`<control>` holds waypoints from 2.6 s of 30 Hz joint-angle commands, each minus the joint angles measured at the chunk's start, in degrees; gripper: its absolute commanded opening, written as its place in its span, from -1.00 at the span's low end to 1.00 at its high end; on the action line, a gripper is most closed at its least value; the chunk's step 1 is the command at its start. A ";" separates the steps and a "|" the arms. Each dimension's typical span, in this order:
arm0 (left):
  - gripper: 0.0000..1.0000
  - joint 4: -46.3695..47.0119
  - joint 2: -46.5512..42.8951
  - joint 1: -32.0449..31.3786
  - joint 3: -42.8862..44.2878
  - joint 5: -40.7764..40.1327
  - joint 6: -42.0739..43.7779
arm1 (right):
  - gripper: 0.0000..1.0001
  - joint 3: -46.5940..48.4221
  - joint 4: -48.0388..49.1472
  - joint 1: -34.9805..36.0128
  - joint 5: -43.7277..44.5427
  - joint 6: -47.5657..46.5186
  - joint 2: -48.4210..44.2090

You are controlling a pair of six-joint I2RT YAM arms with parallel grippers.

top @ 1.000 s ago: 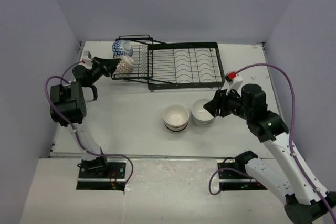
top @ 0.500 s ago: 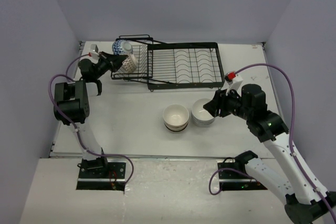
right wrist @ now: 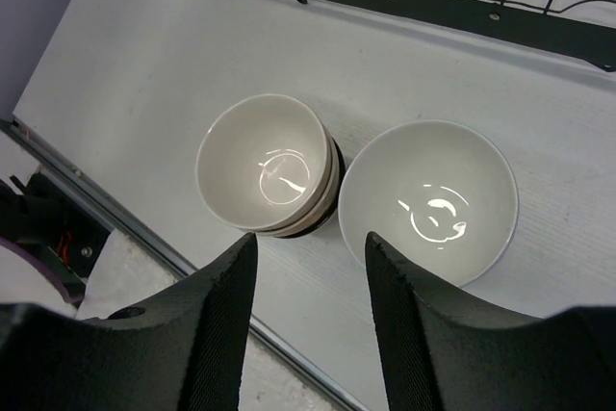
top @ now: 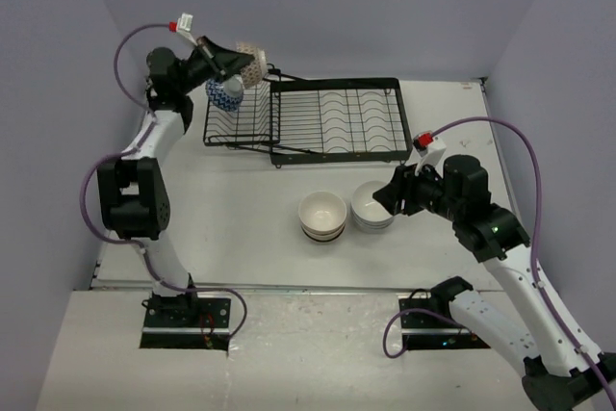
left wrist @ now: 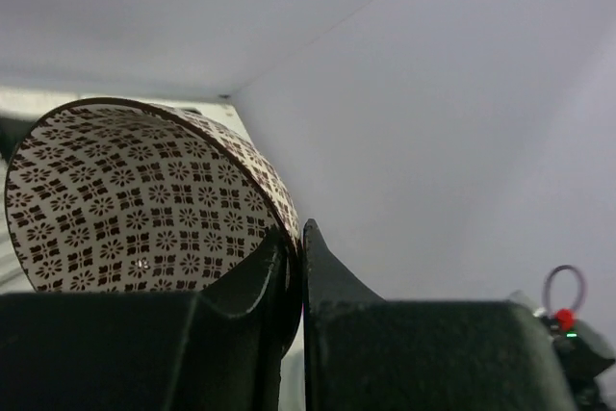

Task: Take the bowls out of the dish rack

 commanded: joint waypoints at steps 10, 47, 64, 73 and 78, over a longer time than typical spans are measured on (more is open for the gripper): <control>-1.00 -90.97 -21.06 -31.99 19.91 -60.05 58.79 | 0.16 -0.09 1.21 0.38 5.48 0.39 -4.44; -0.28 -85.29 -21.69 -46.69 -21.60 -74.67 46.92 | 0.98 0.35 -0.55 0.38 11.90 1.09 -5.58; 1.00 -76.12 -42.70 -29.01 -3.66 -57.82 44.56 | 0.98 0.35 0.15 0.47 12.08 0.91 -5.32; 1.00 -23.72 -18.73 3.66 -0.79 -0.60 13.89 | 0.98 -0.53 0.95 0.47 10.06 0.83 -6.28; 1.00 -26.66 -7.91 9.19 4.86 -1.37 15.46 | 0.98 -0.88 1.56 0.47 9.09 1.00 -6.63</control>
